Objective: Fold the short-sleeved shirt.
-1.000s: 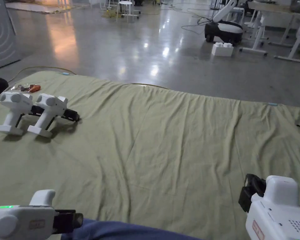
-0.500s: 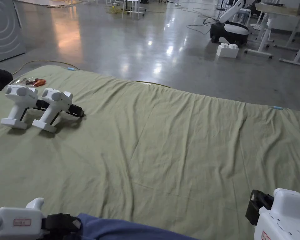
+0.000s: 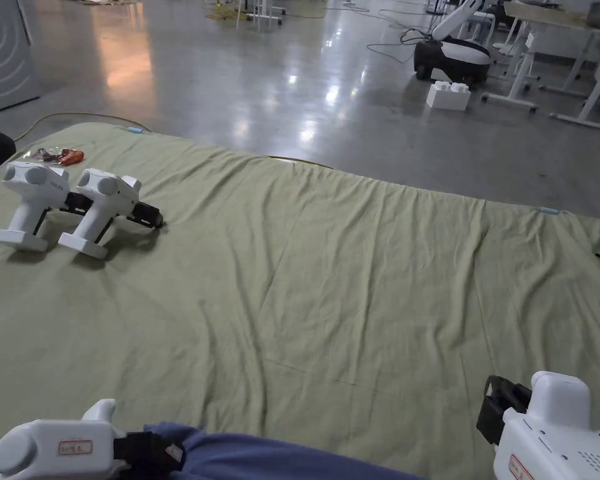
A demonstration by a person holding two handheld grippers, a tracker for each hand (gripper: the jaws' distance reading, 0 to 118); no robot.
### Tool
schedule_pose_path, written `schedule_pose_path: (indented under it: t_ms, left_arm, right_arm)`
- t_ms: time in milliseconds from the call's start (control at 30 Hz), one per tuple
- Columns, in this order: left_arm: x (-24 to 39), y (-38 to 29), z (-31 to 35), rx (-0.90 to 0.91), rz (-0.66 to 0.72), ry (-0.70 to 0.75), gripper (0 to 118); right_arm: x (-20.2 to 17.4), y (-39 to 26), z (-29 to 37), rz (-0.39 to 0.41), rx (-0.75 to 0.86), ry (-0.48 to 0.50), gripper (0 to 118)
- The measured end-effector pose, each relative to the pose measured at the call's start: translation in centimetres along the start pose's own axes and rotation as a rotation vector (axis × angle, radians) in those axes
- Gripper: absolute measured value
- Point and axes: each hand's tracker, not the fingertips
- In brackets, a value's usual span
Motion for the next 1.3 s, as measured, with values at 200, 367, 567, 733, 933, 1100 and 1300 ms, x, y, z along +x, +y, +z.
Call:
schedule_pose_path:
  t_ms: [200, 367, 567, 733, 933, 1100, 1300]
  left_arm:
    - [2.3, -1.1, 1.6, 0.045, -0.082, 0.036, 14]
    - [2.3, 0.6, 3.1, 0.070, -0.183, 0.083, 14]
    - [4.1, 2.9, 8.1, 0.157, -0.250, 0.253, 14]
    - [4.7, 3.5, 10.3, 0.187, -0.294, 0.404, 14]
    - [7.4, 2.1, 9.3, 0.154, -0.283, 0.354, 14]
    - [10.2, 0.2, 7.2, 0.100, -0.226, 0.145, 14]
    - [15.0, -2.6, 2.3, 0.007, -0.241, 0.076, 14]
  right_arm:
    - [0.5, 0.1, 0.2, -0.003, 0.006, -0.005, 5]
    - [1.1, 0.2, 0.3, -0.015, 0.012, -0.005, 5]
    - [1.5, 0.2, 0.3, -0.025, 0.019, -0.001, 5]
    - [1.8, 0.0, 0.1, -0.042, 0.016, 0.009, 5]
    - [1.8, -0.5, -0.4, -0.064, 0.004, 0.025, 5]
    - [1.9, -0.6, -0.3, -0.067, 0.003, 0.031, 5]
    - [2.7, -1.0, -0.2, -0.084, -0.005, 0.023, 5]
